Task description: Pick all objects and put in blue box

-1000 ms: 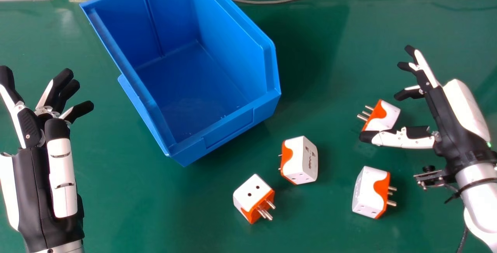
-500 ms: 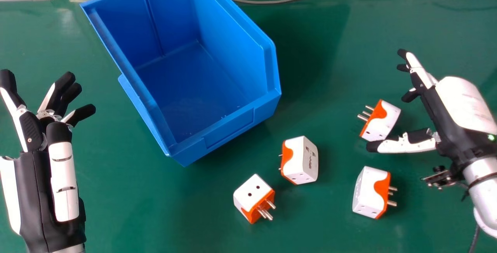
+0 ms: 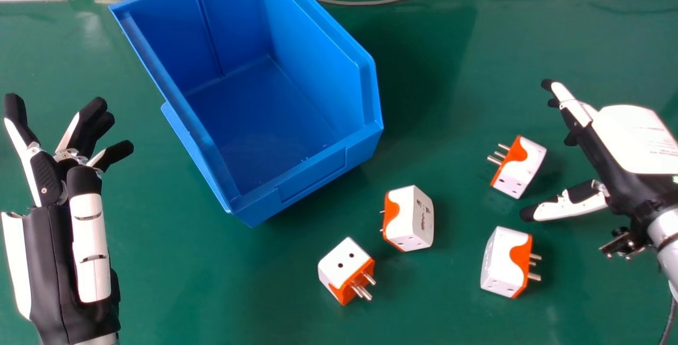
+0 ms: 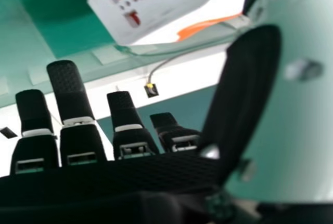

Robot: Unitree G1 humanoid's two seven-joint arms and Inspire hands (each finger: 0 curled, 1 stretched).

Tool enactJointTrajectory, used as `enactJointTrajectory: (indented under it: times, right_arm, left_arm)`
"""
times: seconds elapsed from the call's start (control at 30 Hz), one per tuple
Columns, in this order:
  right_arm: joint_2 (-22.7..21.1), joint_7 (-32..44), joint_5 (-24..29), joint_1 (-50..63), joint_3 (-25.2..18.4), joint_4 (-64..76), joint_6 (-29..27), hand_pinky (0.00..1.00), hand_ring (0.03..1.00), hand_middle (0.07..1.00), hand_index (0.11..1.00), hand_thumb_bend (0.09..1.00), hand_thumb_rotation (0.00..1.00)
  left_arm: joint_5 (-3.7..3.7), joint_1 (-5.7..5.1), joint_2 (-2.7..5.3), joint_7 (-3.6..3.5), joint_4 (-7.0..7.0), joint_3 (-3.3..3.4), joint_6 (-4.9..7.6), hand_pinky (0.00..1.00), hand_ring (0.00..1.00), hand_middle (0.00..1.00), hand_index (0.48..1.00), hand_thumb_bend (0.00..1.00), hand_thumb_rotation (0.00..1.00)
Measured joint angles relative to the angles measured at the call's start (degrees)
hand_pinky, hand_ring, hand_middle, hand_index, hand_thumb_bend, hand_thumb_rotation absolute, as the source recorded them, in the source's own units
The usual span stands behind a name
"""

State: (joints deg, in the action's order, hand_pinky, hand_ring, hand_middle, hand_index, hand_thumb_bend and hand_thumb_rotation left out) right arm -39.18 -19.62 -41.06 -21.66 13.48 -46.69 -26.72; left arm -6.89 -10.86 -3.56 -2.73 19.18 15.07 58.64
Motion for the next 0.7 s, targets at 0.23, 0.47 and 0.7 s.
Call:
enactJointTrajectory:
  times: [0.23,0.47,0.7]
  right_arm:
    - [-0.04,0.78,-0.16,-0.16,0.85,0.84,2.68,0.86,0.628,0.749,0.76,1.0,0.33]
    - [1.71,-1.53,-0.15,-0.81,1.54,-0.28,3.09,0.84,0.62,0.754,0.769,1.0,0.32]
    - [3.26,-7.15,-2.31,-2.3,3.67,-1.71,4.1,0.82,0.585,0.722,0.75,1.0,0.32]
  left_arm:
    - [0.05,0.05,0.25,0.23,0.01,-0.04,0.0,0.75,0.85,0.86,0.866,0.46,0.94]
    - [0.11,0.04,0.42,0.41,-0.02,-0.13,0.0,0.75,0.85,0.86,0.862,0.45,0.95]
    - [0.06,0.02,0.43,0.36,-0.04,-0.15,0.0,0.75,0.85,0.86,0.857,0.45,0.94]
